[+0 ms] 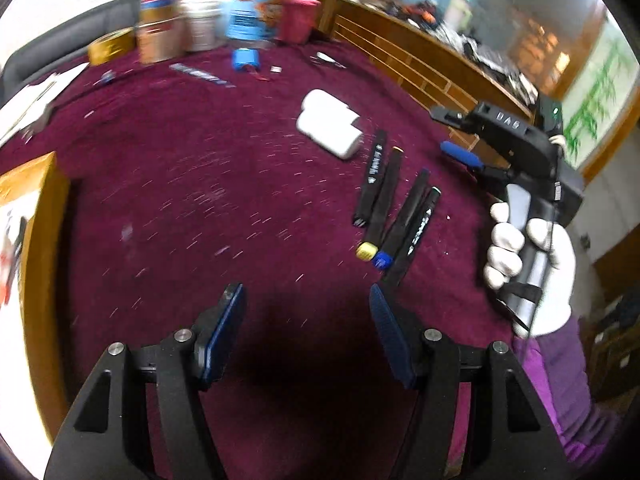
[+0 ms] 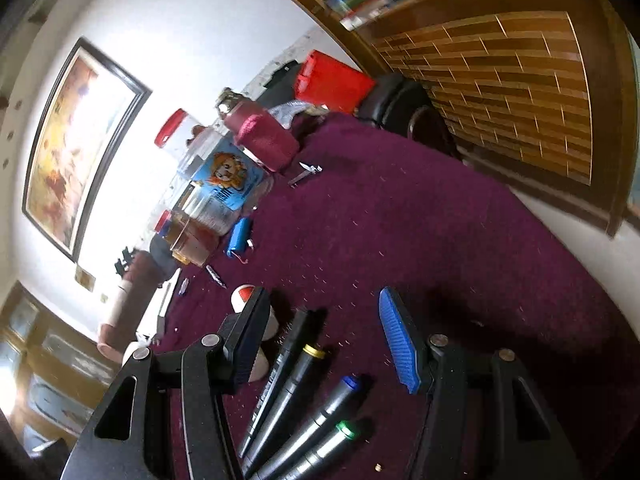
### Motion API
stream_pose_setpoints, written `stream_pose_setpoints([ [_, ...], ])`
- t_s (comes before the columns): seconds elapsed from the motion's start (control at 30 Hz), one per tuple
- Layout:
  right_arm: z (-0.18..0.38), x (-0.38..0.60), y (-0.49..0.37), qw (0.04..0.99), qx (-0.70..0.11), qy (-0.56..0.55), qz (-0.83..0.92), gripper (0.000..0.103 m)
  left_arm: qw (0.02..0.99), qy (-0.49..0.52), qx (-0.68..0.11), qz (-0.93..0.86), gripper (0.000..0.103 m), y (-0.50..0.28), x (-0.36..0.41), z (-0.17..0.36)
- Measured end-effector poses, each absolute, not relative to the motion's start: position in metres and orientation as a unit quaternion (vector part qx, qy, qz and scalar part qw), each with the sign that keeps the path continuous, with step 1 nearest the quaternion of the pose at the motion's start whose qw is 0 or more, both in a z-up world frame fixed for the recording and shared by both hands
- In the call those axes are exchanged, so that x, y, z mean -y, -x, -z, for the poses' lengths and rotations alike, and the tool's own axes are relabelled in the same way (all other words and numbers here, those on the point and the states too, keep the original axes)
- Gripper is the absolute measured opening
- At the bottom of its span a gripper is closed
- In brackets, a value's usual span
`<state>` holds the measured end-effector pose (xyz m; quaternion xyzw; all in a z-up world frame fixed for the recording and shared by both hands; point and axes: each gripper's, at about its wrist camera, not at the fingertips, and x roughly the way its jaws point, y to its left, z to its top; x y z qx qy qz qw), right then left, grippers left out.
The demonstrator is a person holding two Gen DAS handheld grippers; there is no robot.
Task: Organize rigid objects
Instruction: 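Move both grippers back over the cluster of black markers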
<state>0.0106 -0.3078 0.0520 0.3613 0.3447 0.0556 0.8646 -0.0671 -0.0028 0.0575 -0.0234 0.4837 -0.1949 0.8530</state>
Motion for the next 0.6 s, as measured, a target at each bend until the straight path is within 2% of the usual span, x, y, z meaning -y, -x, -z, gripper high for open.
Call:
stream_pose_setpoints([
  [0.17,-0.043,0.316,-0.009,0.85,-0.347,-0.39,-0.071,0.056,0.849,-0.027,-0.481,0.22,0.062,0.033,0.051,-0.047],
  [0.37,-0.038,0.316,-0.012,0.846,-0.355,-0.392,-0.075,0.056,0.845,-0.04,-0.48,0.23,0.062,-0.013,0.084,-0.037],
  [0.53,-0.032,0.313,-0.016,0.834,-0.369,-0.399,-0.094,0.059,0.852,-0.043,-0.469,0.228,0.055,-0.032,0.086,-0.031],
  [0.6,-0.028,0.312,-0.018,0.827,-0.377,-0.405,-0.102,0.059,0.855,-0.044,-0.462,0.231,0.047,-0.033,0.085,-0.031],
])
